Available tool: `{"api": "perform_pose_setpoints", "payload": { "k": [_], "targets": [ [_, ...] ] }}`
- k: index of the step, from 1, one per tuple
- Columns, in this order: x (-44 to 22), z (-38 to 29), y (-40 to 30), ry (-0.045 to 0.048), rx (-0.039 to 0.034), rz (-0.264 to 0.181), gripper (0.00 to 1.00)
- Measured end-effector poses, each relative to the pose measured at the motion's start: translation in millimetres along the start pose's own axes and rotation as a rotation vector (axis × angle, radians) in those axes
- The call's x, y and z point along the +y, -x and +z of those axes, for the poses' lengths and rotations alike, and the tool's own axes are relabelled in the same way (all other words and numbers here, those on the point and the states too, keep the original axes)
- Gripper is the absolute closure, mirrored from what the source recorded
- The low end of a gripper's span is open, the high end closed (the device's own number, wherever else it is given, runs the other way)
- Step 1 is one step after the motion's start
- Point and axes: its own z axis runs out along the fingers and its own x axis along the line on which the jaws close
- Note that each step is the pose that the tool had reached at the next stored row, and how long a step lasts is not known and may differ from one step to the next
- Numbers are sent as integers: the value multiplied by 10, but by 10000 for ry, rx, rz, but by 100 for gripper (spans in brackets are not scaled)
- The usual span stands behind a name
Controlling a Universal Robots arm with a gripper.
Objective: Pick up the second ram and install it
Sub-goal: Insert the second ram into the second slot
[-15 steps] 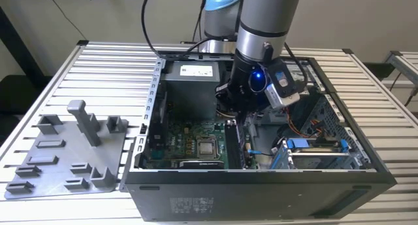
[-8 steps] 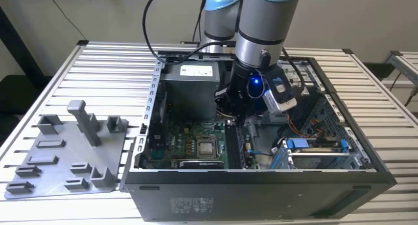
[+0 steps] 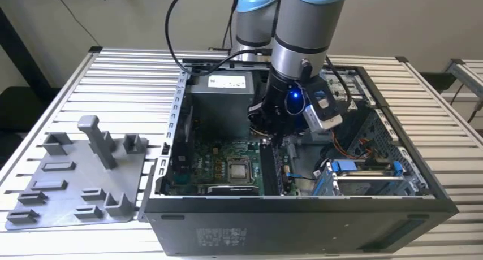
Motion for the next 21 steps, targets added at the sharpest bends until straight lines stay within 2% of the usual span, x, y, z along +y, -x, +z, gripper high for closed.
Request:
{"api": "perform_pose_setpoints", "payload": {
  "k": [7,14,21],
  "targets": [
    [-1,121,-45,-2,0,-1,86],
    [-1,127,-46,-3,1,-1,86],
    [0,202,-47,-14,0,0,86]
  ]
}}
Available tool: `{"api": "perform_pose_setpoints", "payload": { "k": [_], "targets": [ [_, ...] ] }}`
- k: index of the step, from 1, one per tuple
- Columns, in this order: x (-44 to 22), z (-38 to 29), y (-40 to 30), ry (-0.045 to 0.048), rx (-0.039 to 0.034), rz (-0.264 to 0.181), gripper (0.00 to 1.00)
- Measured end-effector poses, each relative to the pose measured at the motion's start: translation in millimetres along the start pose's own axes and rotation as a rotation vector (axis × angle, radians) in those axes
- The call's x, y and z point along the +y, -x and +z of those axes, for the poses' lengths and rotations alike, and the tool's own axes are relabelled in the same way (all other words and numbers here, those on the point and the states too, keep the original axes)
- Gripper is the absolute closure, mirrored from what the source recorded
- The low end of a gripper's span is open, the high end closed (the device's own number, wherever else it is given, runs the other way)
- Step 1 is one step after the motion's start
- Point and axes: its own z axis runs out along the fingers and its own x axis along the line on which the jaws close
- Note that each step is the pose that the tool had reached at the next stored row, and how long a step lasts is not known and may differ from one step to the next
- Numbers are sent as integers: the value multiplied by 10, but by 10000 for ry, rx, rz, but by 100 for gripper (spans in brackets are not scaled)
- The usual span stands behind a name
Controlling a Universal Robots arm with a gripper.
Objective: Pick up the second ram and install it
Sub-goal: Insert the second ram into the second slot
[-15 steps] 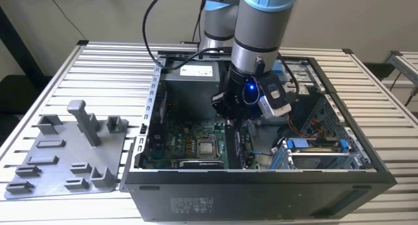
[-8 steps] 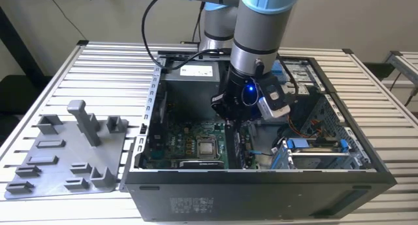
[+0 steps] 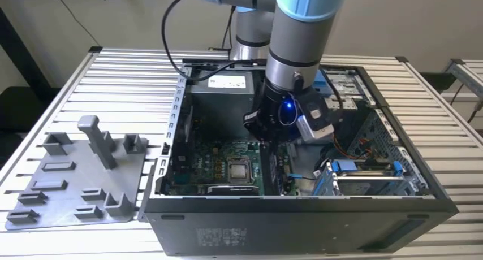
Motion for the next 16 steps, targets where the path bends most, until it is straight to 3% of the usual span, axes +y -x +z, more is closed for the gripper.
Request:
{"api": "perform_pose_setpoints", "payload": {
  "k": [5,16],
  "targets": [
    [-1,65,-13,-23,-1,-1,86],
    [-79,126,-19,-22,11,-2,86]
  ]
}}
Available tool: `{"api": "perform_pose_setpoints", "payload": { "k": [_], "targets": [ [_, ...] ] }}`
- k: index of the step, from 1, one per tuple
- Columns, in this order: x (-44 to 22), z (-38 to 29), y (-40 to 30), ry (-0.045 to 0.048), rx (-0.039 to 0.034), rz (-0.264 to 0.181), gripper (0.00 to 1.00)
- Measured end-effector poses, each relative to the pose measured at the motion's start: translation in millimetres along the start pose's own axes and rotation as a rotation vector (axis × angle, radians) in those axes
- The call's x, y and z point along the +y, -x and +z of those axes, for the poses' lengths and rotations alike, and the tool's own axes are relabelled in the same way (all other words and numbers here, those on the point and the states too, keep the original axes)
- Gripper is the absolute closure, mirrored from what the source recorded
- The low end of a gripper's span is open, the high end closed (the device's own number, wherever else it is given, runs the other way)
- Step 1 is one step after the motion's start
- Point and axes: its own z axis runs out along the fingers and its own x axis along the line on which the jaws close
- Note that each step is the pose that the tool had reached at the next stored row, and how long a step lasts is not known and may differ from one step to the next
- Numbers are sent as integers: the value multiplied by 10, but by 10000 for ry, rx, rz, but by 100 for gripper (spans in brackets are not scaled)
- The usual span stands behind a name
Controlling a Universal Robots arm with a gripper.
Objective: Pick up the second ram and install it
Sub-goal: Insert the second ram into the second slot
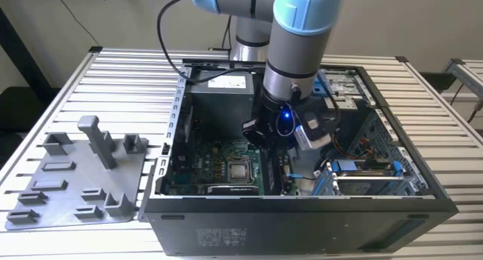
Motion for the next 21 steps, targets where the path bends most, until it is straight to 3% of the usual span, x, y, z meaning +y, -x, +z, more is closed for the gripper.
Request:
{"api": "perform_pose_setpoints", "payload": {
  "k": [5,21],
  "targets": [
    [-30,33,-3,0,3,1,86],
    [-31,95,-21,-4,3,-11,86]
  ]
}}
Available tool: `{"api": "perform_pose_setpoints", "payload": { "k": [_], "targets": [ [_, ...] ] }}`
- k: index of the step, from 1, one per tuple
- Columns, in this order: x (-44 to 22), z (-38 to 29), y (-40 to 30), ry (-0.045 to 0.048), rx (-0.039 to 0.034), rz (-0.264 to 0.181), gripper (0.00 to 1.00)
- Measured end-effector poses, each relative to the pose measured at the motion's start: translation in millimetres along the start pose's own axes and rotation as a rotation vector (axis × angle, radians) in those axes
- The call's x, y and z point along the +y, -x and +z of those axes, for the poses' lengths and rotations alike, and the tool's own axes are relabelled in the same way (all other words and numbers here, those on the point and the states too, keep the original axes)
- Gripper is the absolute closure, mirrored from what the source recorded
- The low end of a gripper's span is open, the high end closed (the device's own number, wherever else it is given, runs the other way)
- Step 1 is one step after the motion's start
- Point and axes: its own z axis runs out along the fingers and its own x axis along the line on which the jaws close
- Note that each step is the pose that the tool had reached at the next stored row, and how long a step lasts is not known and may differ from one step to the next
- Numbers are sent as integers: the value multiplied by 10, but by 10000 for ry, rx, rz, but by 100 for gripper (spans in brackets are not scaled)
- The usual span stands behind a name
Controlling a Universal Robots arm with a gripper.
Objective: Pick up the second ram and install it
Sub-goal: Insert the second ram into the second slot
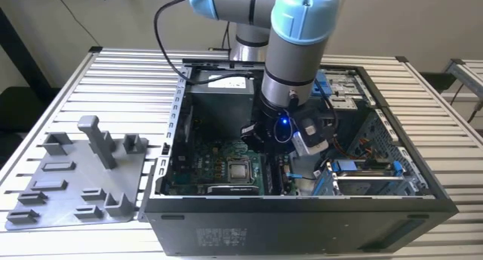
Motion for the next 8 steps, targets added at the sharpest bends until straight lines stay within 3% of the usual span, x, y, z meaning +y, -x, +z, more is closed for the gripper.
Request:
{"api": "perform_pose_setpoints", "payload": {
  "k": [8],
  "targets": [
    [1,3,1,-4,-1,-18,86]
  ]
}}
